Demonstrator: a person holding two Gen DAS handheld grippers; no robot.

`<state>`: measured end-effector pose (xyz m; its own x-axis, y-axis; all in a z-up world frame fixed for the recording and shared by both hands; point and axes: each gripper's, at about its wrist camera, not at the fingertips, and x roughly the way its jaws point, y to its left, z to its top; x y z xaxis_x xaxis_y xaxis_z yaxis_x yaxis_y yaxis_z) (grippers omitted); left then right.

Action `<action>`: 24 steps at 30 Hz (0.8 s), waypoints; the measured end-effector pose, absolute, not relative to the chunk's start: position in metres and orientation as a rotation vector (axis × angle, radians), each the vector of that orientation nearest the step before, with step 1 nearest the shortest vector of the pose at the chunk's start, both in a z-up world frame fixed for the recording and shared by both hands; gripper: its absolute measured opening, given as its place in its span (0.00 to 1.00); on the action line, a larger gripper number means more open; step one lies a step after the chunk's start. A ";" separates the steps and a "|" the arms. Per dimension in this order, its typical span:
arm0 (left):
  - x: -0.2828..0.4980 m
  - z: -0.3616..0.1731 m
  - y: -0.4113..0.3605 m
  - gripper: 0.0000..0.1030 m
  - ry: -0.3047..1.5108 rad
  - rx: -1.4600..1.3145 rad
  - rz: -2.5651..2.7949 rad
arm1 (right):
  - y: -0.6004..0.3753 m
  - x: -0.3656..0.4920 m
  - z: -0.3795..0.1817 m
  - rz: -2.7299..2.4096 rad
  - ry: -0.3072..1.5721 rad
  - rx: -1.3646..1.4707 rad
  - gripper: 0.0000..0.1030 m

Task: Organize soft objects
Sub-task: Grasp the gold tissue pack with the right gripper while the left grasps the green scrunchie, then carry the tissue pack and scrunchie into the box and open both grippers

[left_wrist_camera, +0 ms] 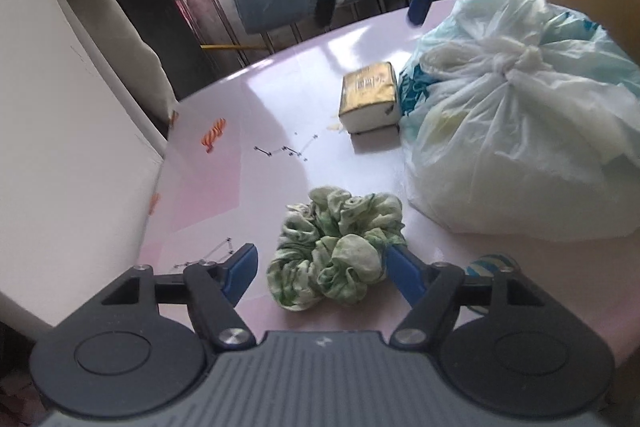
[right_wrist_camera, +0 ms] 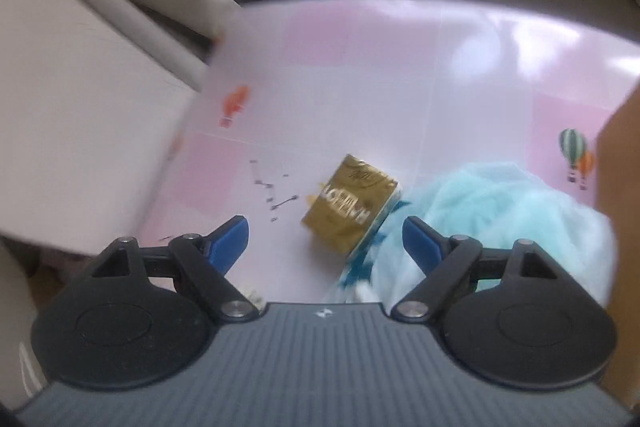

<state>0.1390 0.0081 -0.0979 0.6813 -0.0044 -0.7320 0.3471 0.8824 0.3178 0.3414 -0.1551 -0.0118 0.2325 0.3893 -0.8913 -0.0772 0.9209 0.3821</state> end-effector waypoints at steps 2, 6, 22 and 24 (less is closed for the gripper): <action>0.142 -0.104 0.009 0.67 0.811 0.453 -0.215 | -0.147 0.355 -0.029 0.318 1.341 0.285 0.82; 0.147 -0.113 0.014 0.55 0.822 0.422 -0.189 | -0.126 0.370 -0.058 0.286 1.398 0.249 0.82; 0.147 -0.097 0.036 0.15 0.777 0.337 -0.047 | -0.129 0.346 -0.051 0.326 1.276 0.316 0.54; 0.143 -0.090 0.038 0.15 0.764 0.335 -0.033 | -0.136 0.341 -0.038 0.346 1.244 0.359 0.54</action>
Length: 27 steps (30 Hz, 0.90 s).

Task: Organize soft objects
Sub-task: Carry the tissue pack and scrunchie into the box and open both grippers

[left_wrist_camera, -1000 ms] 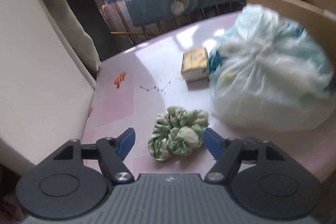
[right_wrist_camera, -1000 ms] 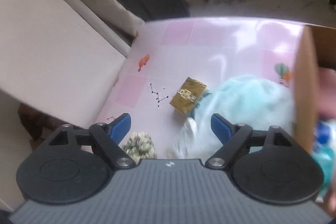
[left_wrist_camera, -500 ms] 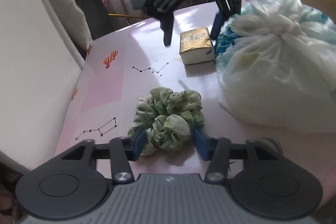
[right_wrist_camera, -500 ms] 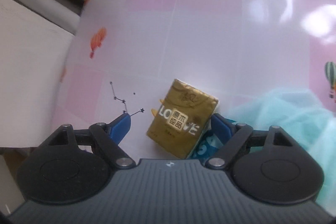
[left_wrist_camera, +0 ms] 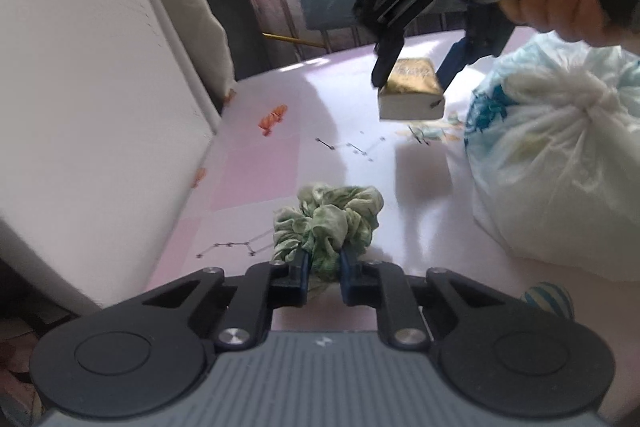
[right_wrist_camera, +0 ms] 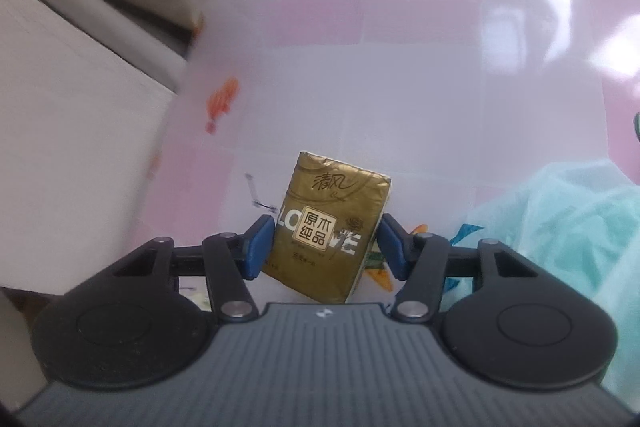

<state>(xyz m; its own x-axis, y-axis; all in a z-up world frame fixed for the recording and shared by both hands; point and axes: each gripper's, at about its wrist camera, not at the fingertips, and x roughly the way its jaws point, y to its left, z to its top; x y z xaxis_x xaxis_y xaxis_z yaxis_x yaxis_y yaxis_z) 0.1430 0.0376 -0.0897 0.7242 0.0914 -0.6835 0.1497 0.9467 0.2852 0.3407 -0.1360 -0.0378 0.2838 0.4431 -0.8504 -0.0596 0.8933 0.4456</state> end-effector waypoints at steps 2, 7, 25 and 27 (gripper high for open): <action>0.135 -0.081 0.038 0.15 0.746 0.329 -0.019 | -0.148 0.331 -0.019 0.371 1.208 0.396 0.54; 0.117 -0.056 0.036 0.15 0.698 0.311 -0.007 | -0.185 0.300 0.021 0.428 1.131 0.481 0.54; 0.065 0.016 -0.022 0.15 0.517 0.285 -0.191 | -0.438 0.079 0.120 0.179 0.779 0.675 0.55; 0.063 0.019 -0.031 0.15 0.506 0.290 -0.212 | -0.459 0.059 0.119 0.131 0.774 0.659 0.55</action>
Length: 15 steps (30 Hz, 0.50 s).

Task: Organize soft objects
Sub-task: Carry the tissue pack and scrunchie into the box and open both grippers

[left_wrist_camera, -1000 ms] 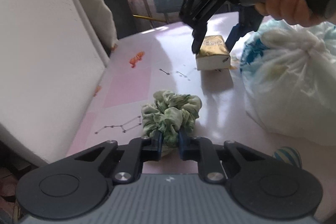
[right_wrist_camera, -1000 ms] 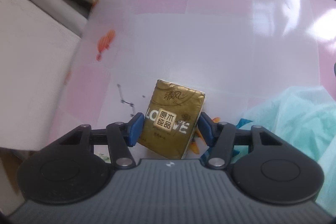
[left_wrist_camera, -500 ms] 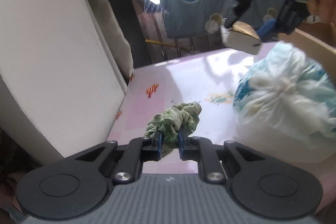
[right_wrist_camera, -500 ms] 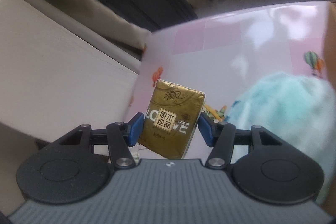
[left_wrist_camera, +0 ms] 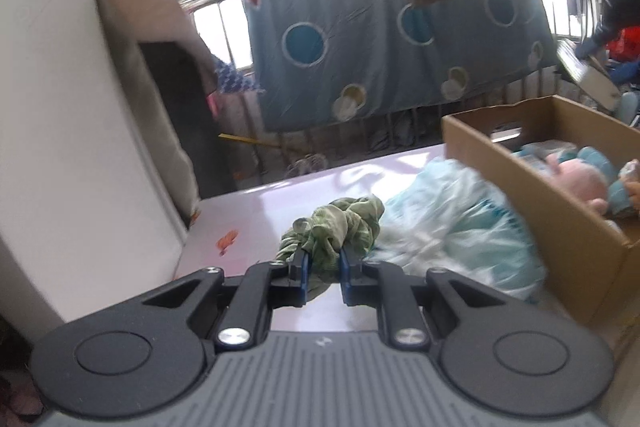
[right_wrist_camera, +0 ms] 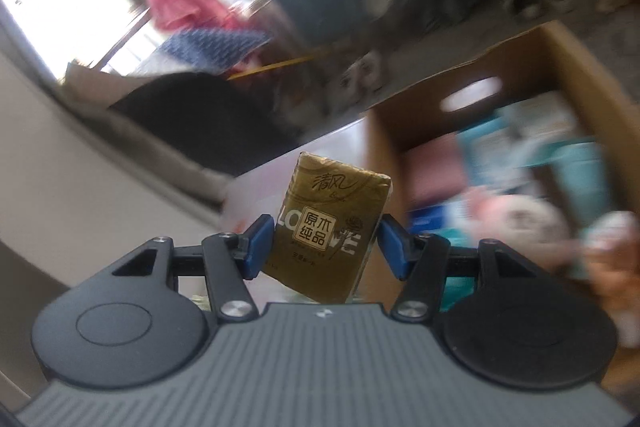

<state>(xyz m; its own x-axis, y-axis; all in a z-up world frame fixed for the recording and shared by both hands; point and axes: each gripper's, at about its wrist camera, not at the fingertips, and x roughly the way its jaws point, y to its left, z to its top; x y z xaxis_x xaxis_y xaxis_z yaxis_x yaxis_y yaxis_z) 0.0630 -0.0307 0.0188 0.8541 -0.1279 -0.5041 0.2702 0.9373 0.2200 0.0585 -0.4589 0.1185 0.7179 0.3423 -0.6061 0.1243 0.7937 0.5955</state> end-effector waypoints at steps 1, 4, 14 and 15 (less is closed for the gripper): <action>0.061 0.019 -0.035 0.15 0.503 0.292 -0.222 | -0.469 0.048 0.115 0.108 0.785 0.650 0.55; 0.059 0.018 -0.046 0.15 0.501 0.293 -0.252 | -0.478 0.034 0.097 0.050 0.849 0.567 0.55; 0.044 0.018 -0.072 0.15 0.507 0.336 -0.300 | -0.460 0.053 0.008 0.024 1.165 0.316 0.58; 0.043 0.019 -0.074 0.15 0.506 0.343 -0.302 | -0.458 0.055 0.001 0.031 1.189 0.303 0.58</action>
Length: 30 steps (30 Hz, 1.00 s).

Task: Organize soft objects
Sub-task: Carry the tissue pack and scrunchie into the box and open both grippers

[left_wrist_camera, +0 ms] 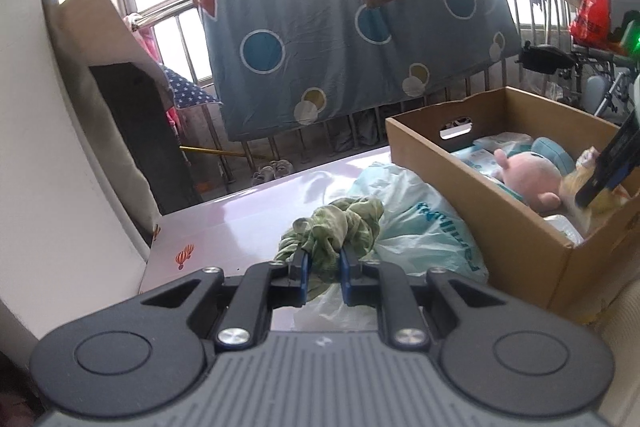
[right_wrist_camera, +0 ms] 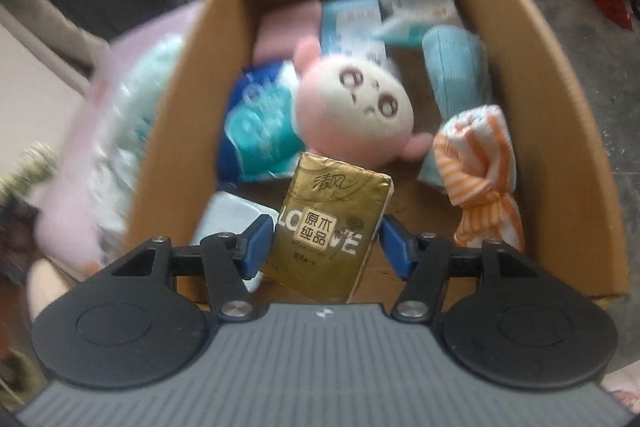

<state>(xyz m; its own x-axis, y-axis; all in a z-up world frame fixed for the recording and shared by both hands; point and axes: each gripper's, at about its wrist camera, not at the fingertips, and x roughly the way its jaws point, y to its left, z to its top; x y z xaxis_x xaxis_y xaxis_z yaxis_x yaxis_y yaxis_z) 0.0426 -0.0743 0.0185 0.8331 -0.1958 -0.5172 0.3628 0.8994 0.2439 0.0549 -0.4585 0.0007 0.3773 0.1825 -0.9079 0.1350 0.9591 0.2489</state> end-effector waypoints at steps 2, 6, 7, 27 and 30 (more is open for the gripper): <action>0.040 0.020 -0.078 0.15 0.503 0.355 -0.309 | -0.457 0.058 -0.007 0.064 1.219 0.325 0.62; 0.038 0.021 -0.088 0.15 0.498 0.374 -0.333 | -0.458 0.057 -0.003 0.079 1.192 0.356 0.71; 0.038 0.021 -0.091 0.16 0.496 0.378 -0.344 | -0.459 0.052 0.004 0.073 1.158 0.361 0.71; 0.068 0.005 -0.301 0.33 0.652 0.407 -0.908 | -0.518 -0.159 0.069 -0.253 0.405 0.793 0.86; 0.068 -0.015 -0.321 0.54 0.758 0.407 -0.991 | -0.523 -0.169 0.052 -0.286 0.412 0.842 0.87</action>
